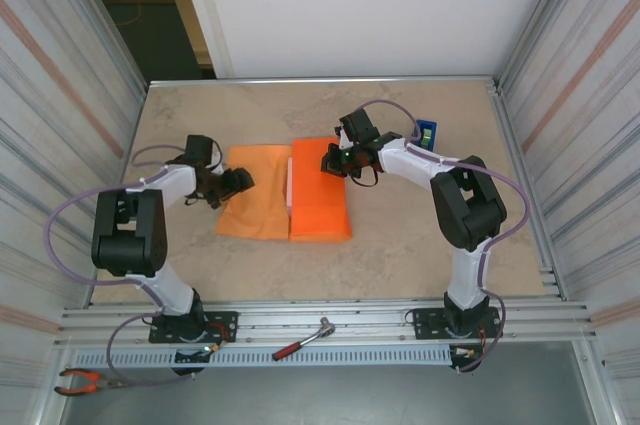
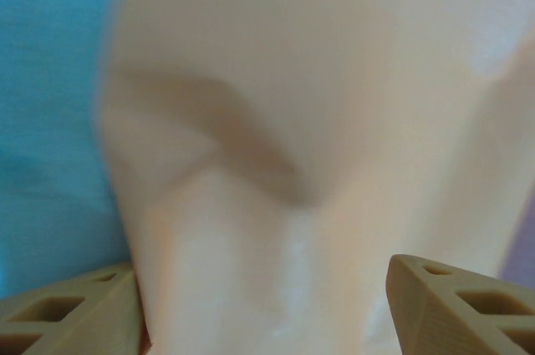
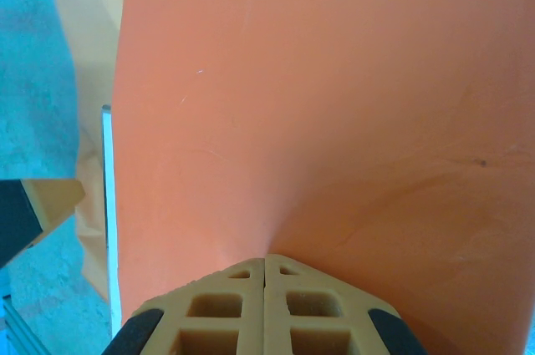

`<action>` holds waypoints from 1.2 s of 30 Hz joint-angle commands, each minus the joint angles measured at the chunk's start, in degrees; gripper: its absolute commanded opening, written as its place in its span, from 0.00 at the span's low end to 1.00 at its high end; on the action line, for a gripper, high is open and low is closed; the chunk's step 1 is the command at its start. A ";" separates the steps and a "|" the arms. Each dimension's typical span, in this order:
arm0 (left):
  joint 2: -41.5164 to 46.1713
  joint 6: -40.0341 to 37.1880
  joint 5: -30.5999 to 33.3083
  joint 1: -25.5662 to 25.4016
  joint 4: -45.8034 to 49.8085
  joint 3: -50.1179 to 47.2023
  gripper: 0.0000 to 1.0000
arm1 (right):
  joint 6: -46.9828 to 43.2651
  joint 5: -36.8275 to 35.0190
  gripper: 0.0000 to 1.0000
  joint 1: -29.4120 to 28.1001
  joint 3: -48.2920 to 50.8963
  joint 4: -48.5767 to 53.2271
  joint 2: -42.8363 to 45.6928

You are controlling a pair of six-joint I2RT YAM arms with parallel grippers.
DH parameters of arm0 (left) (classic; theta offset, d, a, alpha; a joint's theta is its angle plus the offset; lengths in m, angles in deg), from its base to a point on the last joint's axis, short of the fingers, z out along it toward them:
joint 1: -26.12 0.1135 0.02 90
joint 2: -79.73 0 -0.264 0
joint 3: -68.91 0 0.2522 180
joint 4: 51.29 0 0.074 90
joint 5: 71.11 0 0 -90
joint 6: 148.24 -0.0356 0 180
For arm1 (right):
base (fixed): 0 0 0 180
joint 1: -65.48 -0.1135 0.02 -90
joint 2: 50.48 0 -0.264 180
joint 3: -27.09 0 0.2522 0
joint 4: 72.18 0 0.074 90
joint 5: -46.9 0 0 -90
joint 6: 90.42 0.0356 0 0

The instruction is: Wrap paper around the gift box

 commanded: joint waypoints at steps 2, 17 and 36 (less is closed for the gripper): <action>-1.56 -2.57 -6.04 -0.12 -3.24 3.24 0.74 | 0.65 -3.20 0.00 0.53 2.51 3.09 -3.26; -8.31 -9.80 -6.87 3.21 -2.21 11.51 0.77 | 1.05 -2.86 0.00 0.53 2.55 2.76 -3.70; 2.29 -7.77 -6.92 7.87 7.53 2.33 0.43 | 1.17 -2.51 0.00 0.53 3.26 2.14 -3.90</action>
